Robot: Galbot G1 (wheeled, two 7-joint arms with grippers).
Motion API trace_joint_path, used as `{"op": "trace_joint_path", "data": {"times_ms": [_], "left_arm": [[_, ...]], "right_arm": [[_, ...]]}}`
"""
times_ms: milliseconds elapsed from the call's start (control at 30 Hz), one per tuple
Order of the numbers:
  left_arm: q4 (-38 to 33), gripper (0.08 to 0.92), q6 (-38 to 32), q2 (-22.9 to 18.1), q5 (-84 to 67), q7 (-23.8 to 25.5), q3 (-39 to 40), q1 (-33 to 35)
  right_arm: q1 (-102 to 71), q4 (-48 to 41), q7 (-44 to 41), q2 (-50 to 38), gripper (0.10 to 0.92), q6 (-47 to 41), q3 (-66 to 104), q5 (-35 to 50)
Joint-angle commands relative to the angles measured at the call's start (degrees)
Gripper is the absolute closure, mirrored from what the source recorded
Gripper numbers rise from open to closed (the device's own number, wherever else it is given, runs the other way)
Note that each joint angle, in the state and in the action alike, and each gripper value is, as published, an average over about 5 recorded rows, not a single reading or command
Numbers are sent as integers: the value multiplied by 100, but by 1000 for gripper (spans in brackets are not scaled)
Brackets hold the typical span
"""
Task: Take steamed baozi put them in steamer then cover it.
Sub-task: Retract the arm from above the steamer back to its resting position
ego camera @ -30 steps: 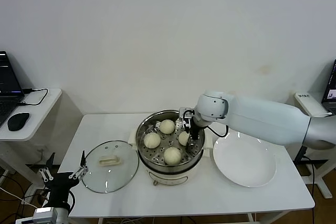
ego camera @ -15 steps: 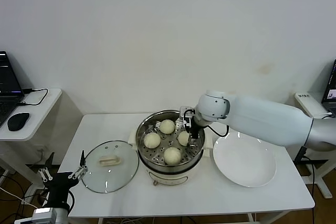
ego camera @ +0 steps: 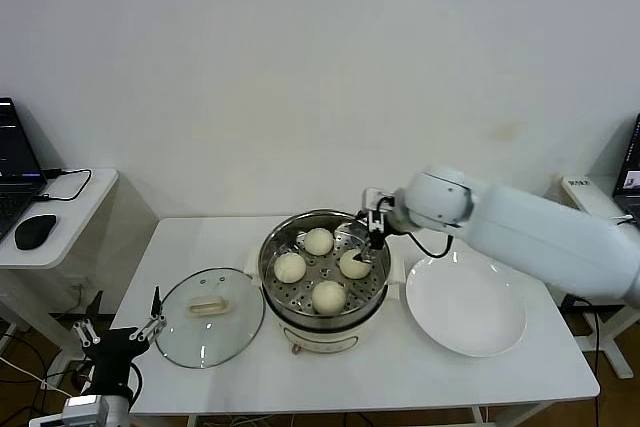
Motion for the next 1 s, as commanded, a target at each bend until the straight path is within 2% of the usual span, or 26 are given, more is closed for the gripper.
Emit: {"op": "trace_joint_path", "data": {"times_ms": [33,267,500,733,1000], "left_arm": [[109,177,-107,-14,-31,-64,32,-47],[152,177,-13,-27,14,-370,239,-141],[513,177,-50,-23,929,-307,385,-219],[1208,177,-74,220,3247,269,209,-399],[1589,177,142,574,5156,519,391,-532]], "right_arm": [[-3762,1088,2562,-1078,203,1632,3487,166],[-6581,1120,2787,-417,203,3049,6030,-821],[-8695,1195,2274,700,203,4082,8315,-1616],[-10045,1547,1726,2086,203,4359,10024,-1229],[-10836,1811,1403,3183,203,3771,10689,-519]]}}
